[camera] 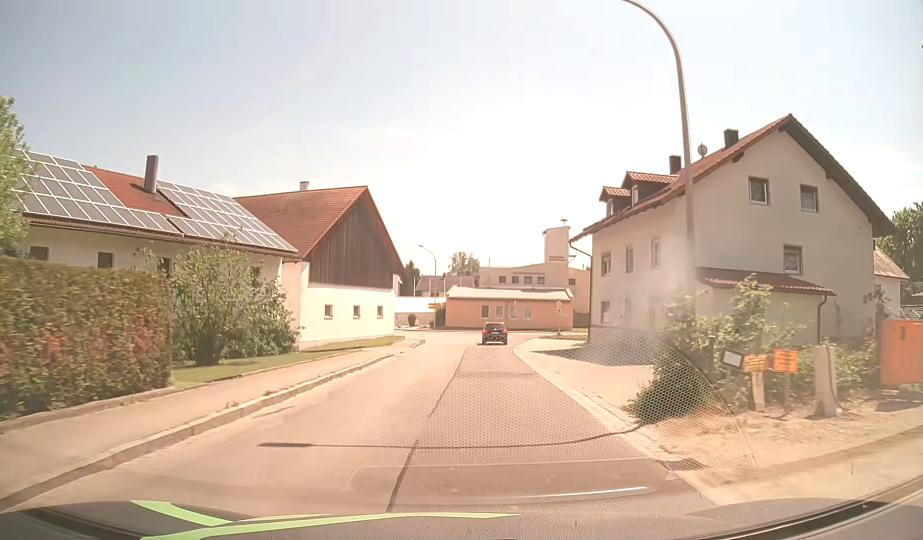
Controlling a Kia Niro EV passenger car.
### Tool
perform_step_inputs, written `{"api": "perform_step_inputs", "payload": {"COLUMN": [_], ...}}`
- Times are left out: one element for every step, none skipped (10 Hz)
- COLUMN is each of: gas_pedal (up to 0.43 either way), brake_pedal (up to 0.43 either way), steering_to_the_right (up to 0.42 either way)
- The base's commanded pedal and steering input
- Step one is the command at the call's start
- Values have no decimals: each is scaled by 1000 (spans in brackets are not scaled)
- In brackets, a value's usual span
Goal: Follow the waypoints while adhering to traffic rules and regulations
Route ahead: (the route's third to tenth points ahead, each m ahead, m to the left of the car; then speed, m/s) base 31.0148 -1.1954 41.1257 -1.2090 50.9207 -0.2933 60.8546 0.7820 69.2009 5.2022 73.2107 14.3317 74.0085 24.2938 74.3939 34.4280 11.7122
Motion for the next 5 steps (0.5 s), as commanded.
{"api": "perform_step_inputs", "payload": {"gas_pedal": [39,28,0,0,0], "brake_pedal": [0,0,0,0,0], "steering_to_the_right": [18,22,23,23,22]}}
